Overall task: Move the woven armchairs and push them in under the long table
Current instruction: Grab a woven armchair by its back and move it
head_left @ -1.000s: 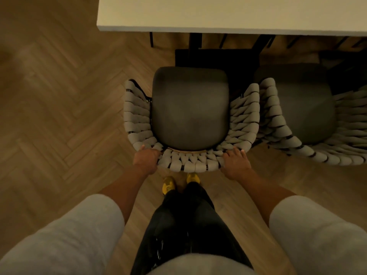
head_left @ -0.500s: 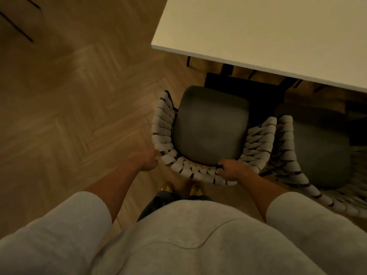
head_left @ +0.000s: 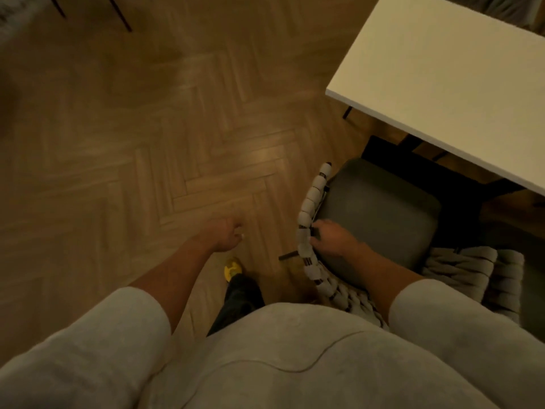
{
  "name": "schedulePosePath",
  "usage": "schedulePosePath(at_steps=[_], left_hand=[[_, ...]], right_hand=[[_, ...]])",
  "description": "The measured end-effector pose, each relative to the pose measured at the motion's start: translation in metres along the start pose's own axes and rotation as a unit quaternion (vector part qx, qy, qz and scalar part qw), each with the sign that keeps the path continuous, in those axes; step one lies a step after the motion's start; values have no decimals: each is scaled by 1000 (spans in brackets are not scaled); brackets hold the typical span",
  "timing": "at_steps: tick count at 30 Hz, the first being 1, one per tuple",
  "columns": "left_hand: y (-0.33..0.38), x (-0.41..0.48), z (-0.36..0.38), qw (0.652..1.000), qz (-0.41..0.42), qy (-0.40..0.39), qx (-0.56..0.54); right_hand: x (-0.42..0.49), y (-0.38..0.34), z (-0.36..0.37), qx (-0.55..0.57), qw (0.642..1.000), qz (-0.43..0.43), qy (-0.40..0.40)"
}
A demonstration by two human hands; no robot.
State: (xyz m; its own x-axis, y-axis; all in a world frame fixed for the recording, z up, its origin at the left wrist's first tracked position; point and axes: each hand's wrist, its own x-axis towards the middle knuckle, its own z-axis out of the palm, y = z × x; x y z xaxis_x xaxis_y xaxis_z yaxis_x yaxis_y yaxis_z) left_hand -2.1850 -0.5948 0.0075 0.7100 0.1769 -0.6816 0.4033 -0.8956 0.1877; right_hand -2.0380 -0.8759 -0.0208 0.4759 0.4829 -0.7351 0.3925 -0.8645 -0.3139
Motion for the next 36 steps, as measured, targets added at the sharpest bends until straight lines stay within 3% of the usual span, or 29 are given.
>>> schedulePosePath(at_steps=[11, 19, 24, 27, 36], left_hand=[[-208, 46, -104, 998, -55, -4, -20], [-255, 111, -172, 997, -53, 15, -52], [-286, 150, -213, 993, -81, 9, -85], [-314, 172, -247, 989, -111, 3, -102], [-387, 236, -350, 976, -158, 49, -144]], right_hand=[[111, -177, -62, 11, 999, 26, 32], [177, -236, -139, -91, 995, 12, 28], [284, -232, -174, -76, 996, -42, -9], [289, -282, -237, -79, 997, 5, -1], [415, -384, -359, -96, 994, -46, 5]])
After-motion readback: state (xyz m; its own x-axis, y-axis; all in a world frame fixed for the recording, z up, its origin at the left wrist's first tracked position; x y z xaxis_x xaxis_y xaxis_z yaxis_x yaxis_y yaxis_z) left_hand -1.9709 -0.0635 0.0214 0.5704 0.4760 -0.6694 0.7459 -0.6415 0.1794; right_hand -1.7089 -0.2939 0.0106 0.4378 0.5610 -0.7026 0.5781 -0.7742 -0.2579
